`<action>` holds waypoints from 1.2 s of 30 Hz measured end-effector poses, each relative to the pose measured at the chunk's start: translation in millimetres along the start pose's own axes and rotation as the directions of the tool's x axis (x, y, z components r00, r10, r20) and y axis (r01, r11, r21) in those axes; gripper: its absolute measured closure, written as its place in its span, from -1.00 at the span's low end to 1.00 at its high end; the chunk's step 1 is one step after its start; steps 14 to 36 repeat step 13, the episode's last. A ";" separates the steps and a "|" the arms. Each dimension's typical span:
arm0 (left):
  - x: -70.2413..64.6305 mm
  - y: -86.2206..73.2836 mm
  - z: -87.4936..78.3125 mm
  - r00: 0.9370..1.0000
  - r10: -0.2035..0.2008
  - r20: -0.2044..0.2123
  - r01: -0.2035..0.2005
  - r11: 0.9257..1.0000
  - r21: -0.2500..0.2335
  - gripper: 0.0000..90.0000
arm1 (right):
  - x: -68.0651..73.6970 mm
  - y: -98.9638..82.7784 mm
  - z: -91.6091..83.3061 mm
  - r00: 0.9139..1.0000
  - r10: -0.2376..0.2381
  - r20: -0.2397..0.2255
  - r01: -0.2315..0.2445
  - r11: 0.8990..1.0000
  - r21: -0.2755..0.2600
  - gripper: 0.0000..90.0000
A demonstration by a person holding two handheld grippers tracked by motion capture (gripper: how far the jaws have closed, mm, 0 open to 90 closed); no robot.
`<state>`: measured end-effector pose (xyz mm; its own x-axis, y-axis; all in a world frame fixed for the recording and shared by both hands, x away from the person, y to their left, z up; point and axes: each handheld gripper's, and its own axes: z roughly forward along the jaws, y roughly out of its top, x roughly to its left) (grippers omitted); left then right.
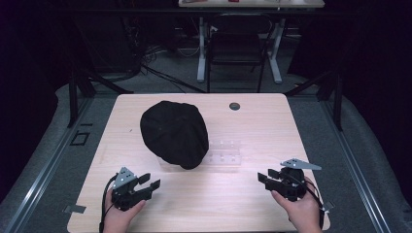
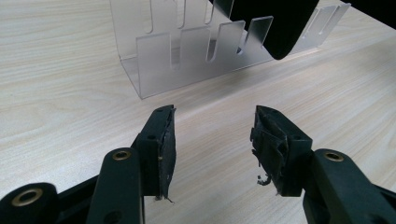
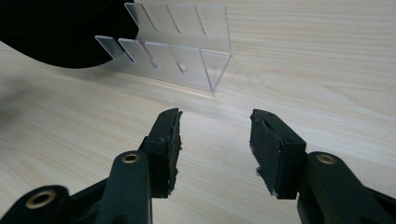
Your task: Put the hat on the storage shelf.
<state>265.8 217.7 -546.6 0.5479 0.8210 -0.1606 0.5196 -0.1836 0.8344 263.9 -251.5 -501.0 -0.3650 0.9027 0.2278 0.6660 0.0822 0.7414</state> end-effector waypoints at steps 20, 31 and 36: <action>-2.8 -0.9 2.0 1.000 0.008 0.013 -0.008 1.000 -0.009 0.08 | -6.2 -28.1 9.0 0.999 -0.012 0.053 0.016 0.997 -0.074 0.12; -2.8 -0.9 2.0 1.000 0.008 0.013 -0.008 1.000 -0.009 0.08 | -6.2 -28.1 9.0 0.999 -0.012 0.053 0.016 0.997 -0.074 0.12; -2.8 -0.9 2.0 1.000 0.008 0.013 -0.008 1.000 -0.009 0.08 | -6.2 -28.1 9.0 0.999 -0.012 0.053 0.016 0.997 -0.074 0.12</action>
